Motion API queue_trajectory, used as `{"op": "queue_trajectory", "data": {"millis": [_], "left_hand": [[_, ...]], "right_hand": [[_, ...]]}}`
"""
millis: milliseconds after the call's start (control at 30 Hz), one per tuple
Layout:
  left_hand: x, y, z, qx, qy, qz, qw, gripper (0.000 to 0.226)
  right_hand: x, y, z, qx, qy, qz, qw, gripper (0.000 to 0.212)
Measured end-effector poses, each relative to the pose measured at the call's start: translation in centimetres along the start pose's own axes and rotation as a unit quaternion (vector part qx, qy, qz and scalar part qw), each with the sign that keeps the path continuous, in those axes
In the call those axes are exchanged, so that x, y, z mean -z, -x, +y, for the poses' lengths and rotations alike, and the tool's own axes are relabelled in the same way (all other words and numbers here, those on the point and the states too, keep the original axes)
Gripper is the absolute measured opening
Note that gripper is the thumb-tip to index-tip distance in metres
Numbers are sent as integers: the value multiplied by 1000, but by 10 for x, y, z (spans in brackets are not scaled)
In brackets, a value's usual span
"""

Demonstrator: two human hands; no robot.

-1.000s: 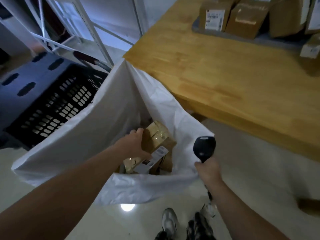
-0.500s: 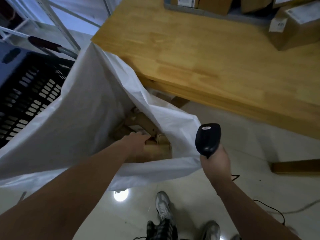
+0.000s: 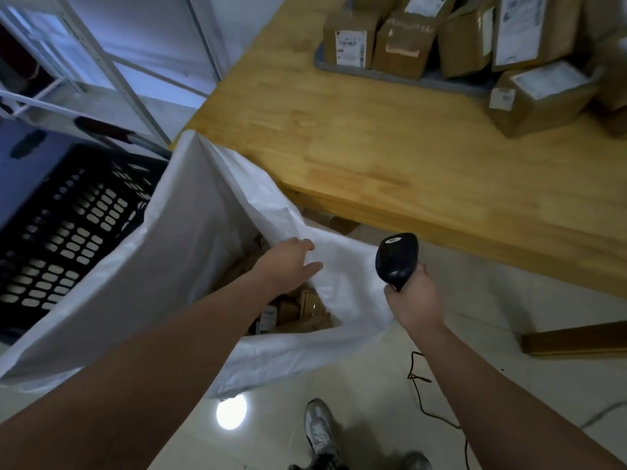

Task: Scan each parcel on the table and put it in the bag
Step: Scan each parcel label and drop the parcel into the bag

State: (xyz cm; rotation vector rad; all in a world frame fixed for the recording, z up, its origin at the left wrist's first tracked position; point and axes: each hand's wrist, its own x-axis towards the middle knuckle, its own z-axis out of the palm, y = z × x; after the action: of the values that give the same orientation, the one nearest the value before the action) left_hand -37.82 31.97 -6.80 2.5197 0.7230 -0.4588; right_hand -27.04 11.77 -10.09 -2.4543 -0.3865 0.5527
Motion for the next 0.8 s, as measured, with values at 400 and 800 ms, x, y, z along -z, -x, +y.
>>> {"op": "queue_trajectory", "data": {"millis": [400, 800], "left_hand": [[103, -54, 127, -104, 6, 104, 989, 50], [139, -217, 306, -110, 21, 135, 985, 52]], "right_hand": [[161, -81, -36, 31, -28, 91, 995, 21], [318, -242, 0, 50, -120, 107, 986, 27]]}}
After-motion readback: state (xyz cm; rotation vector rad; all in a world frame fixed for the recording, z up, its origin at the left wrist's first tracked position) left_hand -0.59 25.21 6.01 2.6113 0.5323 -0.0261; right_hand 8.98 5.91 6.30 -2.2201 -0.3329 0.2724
